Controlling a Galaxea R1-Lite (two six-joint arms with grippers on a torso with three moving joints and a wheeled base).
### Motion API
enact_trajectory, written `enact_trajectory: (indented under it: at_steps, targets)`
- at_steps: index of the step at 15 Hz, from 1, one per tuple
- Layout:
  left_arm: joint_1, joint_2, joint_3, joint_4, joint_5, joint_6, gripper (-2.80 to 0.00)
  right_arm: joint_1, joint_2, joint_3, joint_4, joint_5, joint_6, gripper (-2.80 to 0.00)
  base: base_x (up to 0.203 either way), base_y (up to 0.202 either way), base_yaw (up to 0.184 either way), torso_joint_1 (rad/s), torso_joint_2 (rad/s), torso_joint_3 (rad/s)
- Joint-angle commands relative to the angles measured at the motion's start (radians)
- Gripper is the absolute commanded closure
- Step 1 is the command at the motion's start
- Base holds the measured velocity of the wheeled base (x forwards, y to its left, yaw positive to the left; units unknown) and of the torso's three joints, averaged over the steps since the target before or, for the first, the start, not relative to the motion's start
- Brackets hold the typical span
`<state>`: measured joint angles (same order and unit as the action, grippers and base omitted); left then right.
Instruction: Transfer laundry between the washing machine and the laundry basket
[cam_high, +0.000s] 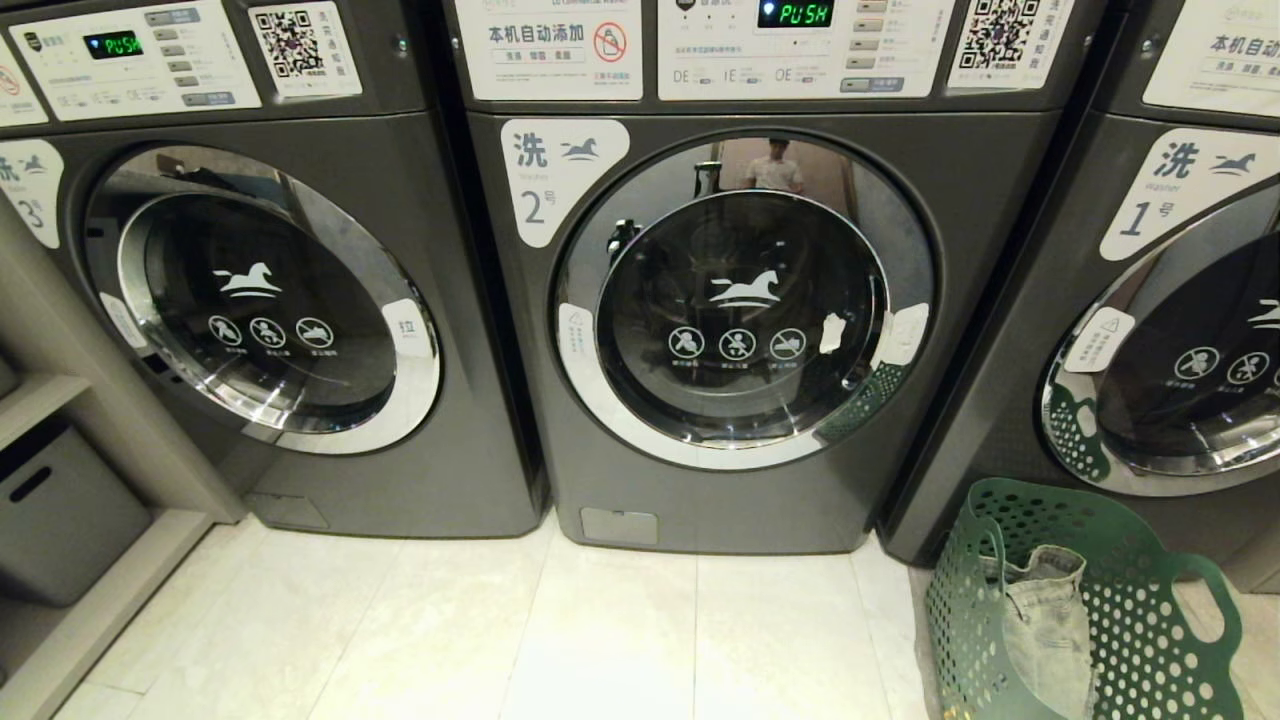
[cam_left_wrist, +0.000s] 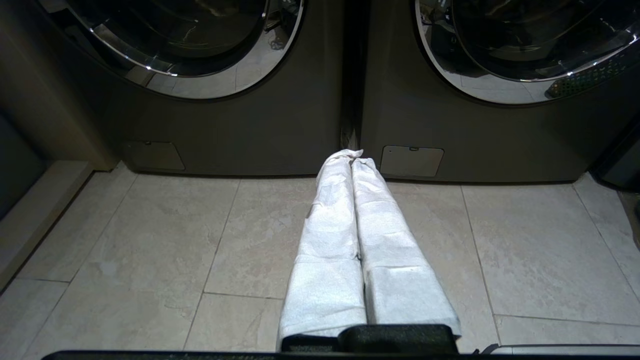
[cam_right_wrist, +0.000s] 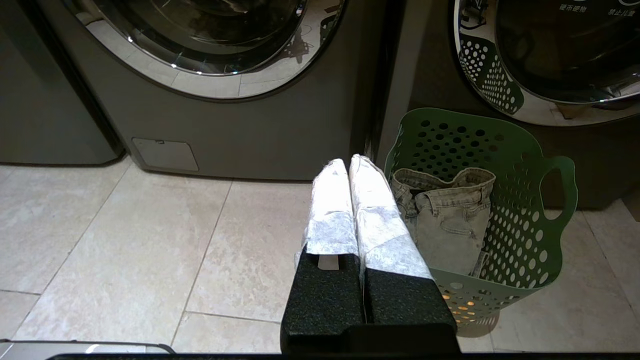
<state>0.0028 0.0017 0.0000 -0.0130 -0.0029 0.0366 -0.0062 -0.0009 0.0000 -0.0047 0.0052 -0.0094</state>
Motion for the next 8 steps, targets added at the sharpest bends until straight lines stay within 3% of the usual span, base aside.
enact_trajectory:
  at_steps: [1, 8]
  targets:
    - [0.0, -0.002, 0.006, -0.001, 0.0, 0.0, 0.0, 0.0, 0.002, 0.0, 0.0, -0.001, 0.003, 0.0, 0.0, 0.0, 0.0, 0.0, 0.0, 0.0]
    - [0.0, 0.0, 0.006, -0.001, 0.0, 0.0, 0.0, 0.0, 0.002, 0.0, -0.001, -0.03, 0.034, 0.0, 0.0, 0.0, 0.0, 0.0, 0.0, 0.0]
